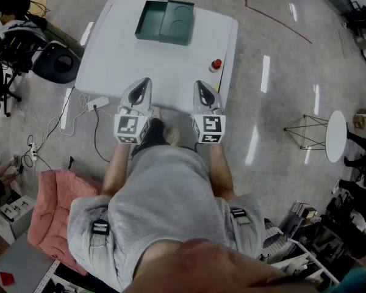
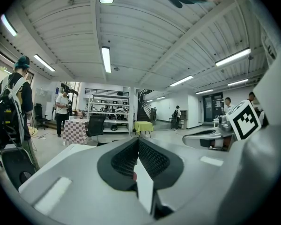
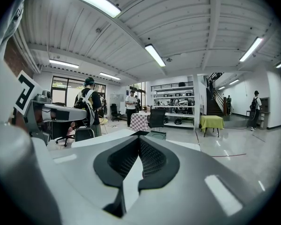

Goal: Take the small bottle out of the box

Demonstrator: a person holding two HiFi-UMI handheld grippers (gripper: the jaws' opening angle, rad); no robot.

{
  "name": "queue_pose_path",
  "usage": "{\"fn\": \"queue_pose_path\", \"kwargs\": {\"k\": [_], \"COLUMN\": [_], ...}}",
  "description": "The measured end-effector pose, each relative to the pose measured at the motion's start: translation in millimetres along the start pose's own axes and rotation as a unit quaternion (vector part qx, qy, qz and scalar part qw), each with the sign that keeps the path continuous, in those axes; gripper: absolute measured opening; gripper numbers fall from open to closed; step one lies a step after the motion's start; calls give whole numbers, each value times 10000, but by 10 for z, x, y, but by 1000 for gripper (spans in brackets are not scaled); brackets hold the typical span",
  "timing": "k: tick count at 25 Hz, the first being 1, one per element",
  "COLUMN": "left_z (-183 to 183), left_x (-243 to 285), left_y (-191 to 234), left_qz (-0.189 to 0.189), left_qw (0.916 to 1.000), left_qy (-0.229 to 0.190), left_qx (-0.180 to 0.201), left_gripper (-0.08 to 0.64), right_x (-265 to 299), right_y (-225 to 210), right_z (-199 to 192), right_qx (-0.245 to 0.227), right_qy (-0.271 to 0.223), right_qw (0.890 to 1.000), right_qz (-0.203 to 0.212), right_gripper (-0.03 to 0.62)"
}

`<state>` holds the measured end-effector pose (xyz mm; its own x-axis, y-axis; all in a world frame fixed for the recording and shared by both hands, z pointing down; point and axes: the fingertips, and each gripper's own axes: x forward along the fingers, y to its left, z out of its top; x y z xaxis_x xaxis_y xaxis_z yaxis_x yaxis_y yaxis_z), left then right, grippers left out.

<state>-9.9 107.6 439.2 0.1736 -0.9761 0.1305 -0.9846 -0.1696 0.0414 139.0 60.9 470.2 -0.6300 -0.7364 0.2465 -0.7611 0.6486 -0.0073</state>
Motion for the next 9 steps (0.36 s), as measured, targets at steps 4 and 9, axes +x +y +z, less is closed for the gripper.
{"fn": "queue_pose_path", "kwargs": {"k": [4, 9], "left_z": [2, 42], "left_x": [8, 44], "left_y": [-20, -20], "left_qz": [-15, 22], "left_qw": [10000, 10000], "left_qy": [-15, 14], "left_qx": [-24, 6], "left_gripper": [11, 11], "right_x": [-5, 3], "right_y": [-7, -43], "right_z": [-12, 41], "right_qx": [-9, -15], "right_qy": [13, -8], "right_qw": [10000, 10000], "right_qz": [14, 26], "right_gripper": [3, 3]}}
